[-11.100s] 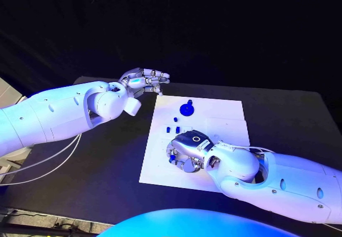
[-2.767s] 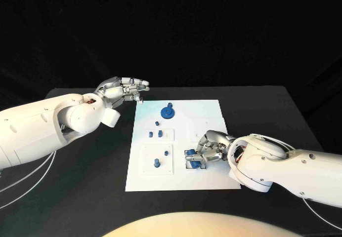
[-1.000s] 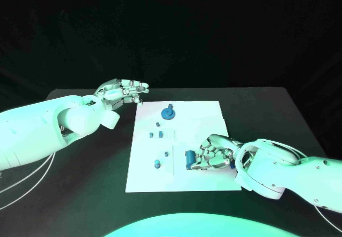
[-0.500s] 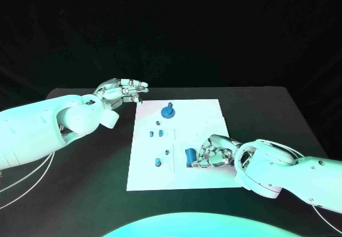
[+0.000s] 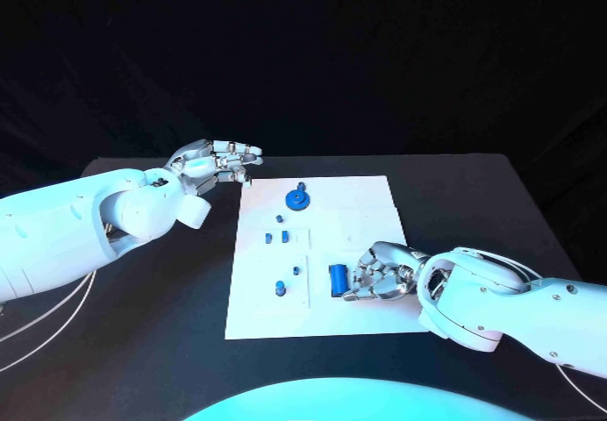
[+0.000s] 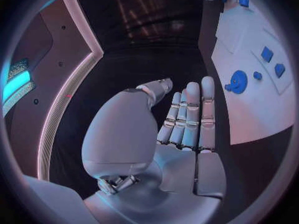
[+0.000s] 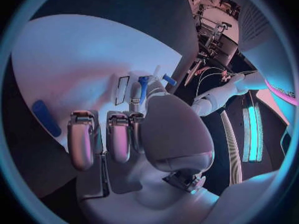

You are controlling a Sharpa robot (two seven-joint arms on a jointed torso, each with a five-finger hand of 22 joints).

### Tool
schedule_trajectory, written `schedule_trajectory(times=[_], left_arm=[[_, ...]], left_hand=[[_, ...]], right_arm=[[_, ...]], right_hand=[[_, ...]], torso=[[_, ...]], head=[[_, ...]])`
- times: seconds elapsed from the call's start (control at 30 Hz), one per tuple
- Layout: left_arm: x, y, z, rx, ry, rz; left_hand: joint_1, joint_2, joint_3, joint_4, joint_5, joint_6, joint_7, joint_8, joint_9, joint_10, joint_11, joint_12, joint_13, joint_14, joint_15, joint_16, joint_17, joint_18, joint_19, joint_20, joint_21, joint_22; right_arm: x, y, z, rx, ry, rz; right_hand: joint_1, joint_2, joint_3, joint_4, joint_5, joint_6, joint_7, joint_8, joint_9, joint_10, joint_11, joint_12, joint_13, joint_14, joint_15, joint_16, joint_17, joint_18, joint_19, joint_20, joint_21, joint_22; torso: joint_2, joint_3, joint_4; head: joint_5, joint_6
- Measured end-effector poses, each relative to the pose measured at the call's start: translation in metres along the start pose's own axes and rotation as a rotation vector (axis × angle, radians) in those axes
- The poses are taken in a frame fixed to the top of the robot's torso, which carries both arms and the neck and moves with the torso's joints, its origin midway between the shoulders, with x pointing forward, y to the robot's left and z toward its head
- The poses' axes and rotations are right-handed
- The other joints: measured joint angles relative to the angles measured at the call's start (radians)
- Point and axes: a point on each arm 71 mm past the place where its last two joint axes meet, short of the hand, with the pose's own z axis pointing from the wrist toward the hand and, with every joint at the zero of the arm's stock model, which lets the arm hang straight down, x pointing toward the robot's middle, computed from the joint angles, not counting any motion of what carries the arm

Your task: Assemble the parts on the task board

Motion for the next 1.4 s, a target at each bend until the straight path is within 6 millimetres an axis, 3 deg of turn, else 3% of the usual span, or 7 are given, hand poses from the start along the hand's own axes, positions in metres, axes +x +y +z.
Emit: schedule_trajectory(times=[0.23, 0.57, 0.67, 0.8, 0.97, 1.13, 1.4], left_arm=[[0.0, 0.0, 0.0, -0.001, 0.0, 0.0], [0.0, 0.0, 0.0, -0.001, 0.0, 0.001], [0.0, 0.0, 0.0, -0.001, 0.0, 0.001], [0.0, 0.0, 0.0, -0.002, 0.001, 0.001], [0.003, 0.001, 0.0, -0.001, 0.007, -0.001], [0.004, 0.007, -0.001, -0.008, 0.009, -0.008], [0.005, 0.016, -0.003, -0.019, 0.009, -0.018]], left_hand=[[0.0, 0.0, 0.0, 0.0, 0.0, 0.0, 0.0, 0.0, 0.0, 0.0, 0.0, 0.0, 0.0, 0.0, 0.0, 0.0, 0.0, 0.0, 0.0, 0.0, 0.0, 0.0], [0.0, 0.0, 0.0, 0.0, 0.0, 0.0, 0.0, 0.004, 0.0, 0.0, 0.0, 0.0, 0.0, 0.0, 0.0, 0.0, 0.0, 0.0, 0.0, 0.0, 0.0, 0.0], [0.0, 0.0, 0.0, 0.0, 0.0, 0.0, 0.0, 0.004, 0.0, 0.0, 0.0, 0.0, 0.0, 0.0, 0.0, 0.0, 0.0, 0.0, 0.0, 0.0, 0.0, 0.0], [0.0, 0.0, 0.0, 0.0, 0.0, 0.0, 0.0, 0.004, 0.0, 0.0, 0.0, 0.0, 0.0, 0.0, 0.0, 0.0, 0.0, 0.0, 0.0, 0.0, 0.0, 0.0], [0.0, 0.0, 0.0, 0.0, 0.0, 0.0, 0.0, 0.004, 0.0, 0.0, 0.0, 0.0, -0.001, 0.0, 0.0, 0.0, 0.0, 0.0, 0.0, 0.0, 0.0, -0.001], [0.0, 0.0, 0.0, 0.0, 0.0, 0.0, 0.0, 0.004, 0.0, 0.0, 0.0, 0.004, -0.001, 0.0, 0.0, 0.0, -0.001, 0.0, 0.0, 0.0, -0.004, -0.001], [0.0, 0.0, 0.0, 0.0, 0.0, 0.0, 0.0, 0.004, 0.0, 0.0, 0.0, 0.004, -0.001, 0.0, 0.0, 0.0, -0.001, 0.0, 0.0, 0.0, -0.004, -0.001]], right_arm=[[0.001, 0.0, 0.0, -0.005, 0.011, -0.003], [-0.004, -0.008, -0.008, 0.005, -0.015, 0.01], [-0.013, -0.014, -0.016, 0.012, -0.045, 0.022], [-0.031, -0.024, -0.027, 0.029, -0.105, 0.041], [-0.051, -0.048, -0.041, 0.081, -0.186, 0.055], [-0.061, -0.07, -0.049, 0.131, -0.236, 0.036], [-0.059, -0.085, -0.056, 0.166, -0.261, -0.043]], right_hand=[[0.003, -0.005, -0.001, -0.001, -0.019, 0.0, 0.0, 0.004, 0.001, 0.0, 0.0, 0.0, 0.0, 0.0, 0.0, 0.0, 0.0, 0.0, 0.0, 0.0, 0.0, 0.0], [0.002, -0.004, 0.003, 0.003, -0.005, -0.009, 0.005, 0.001, 0.0, 0.0, 0.0, 0.0, 0.0, 0.0, 0.0, 0.0, 0.0, 0.0, 0.0, 0.0, 0.0, 0.0], [-0.017, -0.01, 0.003, 0.003, -0.002, -0.029, 0.018, -0.02, -0.008, 0.001, 0.001, 0.0, 0.0, 0.0, 0.0, 0.0, 0.0, 0.0, 0.0, 0.0, -0.004, 0.0], [-0.025, -0.011, 0.014, 0.0, 0.004, -0.069, 0.041, -0.073, -0.03, 0.001, 0.026, 0.0, 0.0, 0.0, 0.015, 0.0, 0.0, 0.0, 0.0, 0.0, -0.014, 0.0], [-0.014, -0.022, 0.015, 0.0, 0.004, -0.093, 0.057, -0.119, -0.046, 0.001, 0.038, 0.0, 0.0, -0.002, 0.028, 0.0, 0.0, 0.0, 0.0, 0.012, -0.021, 0.0], [-0.006, -0.03, 0.015, 0.0, 0.004, -0.098, 0.063, -0.137, -0.051, 0.003, 0.043, -0.009, 0.0, 0.0, 0.033, 0.0, 0.0, 0.0, 0.0, 0.015, -0.028, 0.0], [-0.006, -0.03, 0.021, 0.001, 0.0, -0.089, 0.061, -0.141, -0.052, 0.0, 0.047, -0.019, 0.0, -0.004, 0.036, 0.0, 0.0, 0.0, 0.0, 0.022, -0.037, 0.0]], torso=[[0.0, -0.0007, 0.0003], [0.0, -0.0009, 0.0004], [-0.001, -0.0008, 0.0003], [-0.002, -0.0007, -0.0009], [-0.003, -0.0008, -0.0022], [-0.006, -0.0008, -0.0041], [-0.011, 0.0003, -0.0094]], head=[[0.001, -0.002], [0.001, 0.0], [0.0, 0.001], [-0.005, 0.005], [-0.016, 0.013], [-0.032, 0.016], [-0.042, 0.016]])
